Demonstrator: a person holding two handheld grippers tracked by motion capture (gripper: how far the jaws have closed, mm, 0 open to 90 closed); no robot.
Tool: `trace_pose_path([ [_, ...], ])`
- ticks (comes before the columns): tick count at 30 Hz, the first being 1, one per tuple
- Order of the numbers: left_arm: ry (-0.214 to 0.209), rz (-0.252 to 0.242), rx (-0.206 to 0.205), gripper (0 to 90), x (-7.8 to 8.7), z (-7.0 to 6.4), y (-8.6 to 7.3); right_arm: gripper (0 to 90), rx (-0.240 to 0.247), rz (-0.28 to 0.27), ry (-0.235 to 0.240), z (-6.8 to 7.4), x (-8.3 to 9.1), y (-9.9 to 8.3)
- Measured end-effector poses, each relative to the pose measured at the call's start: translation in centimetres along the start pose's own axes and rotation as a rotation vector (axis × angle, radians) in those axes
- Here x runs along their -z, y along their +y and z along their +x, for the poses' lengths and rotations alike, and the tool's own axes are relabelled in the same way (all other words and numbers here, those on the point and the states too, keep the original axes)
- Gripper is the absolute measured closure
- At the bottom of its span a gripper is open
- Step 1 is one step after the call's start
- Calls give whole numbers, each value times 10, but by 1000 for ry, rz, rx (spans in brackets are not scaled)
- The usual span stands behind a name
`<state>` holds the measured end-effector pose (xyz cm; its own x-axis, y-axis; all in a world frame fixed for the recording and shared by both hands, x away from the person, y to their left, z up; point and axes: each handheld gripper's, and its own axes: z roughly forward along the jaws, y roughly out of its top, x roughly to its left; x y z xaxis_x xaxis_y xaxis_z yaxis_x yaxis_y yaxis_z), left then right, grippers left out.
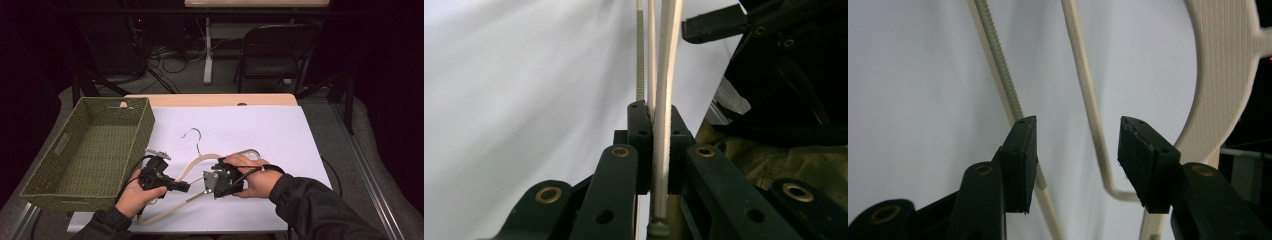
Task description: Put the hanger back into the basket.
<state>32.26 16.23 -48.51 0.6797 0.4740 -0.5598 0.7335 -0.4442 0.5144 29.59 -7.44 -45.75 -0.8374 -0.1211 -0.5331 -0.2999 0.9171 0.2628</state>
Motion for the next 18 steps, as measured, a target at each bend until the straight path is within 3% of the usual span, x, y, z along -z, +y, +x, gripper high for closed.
trace_pose_path([
  [4, 24, -31, 9, 868, 5, 0, -1, 467, -64, 16, 18, -2, 3, -5],
  [11, 81, -73, -6, 868, 13, -4, -1, 451, -133, 39, 38, -4, 3, -14],
  [13, 91, -83, -8, 868, 14, -5, -1, 450, -130, 51, 38, -4, 2, -16],
  [18, 132, -100, -17, 868, 18, -6, -2, 430, -195, 61, 66, -8, 0, -21],
])
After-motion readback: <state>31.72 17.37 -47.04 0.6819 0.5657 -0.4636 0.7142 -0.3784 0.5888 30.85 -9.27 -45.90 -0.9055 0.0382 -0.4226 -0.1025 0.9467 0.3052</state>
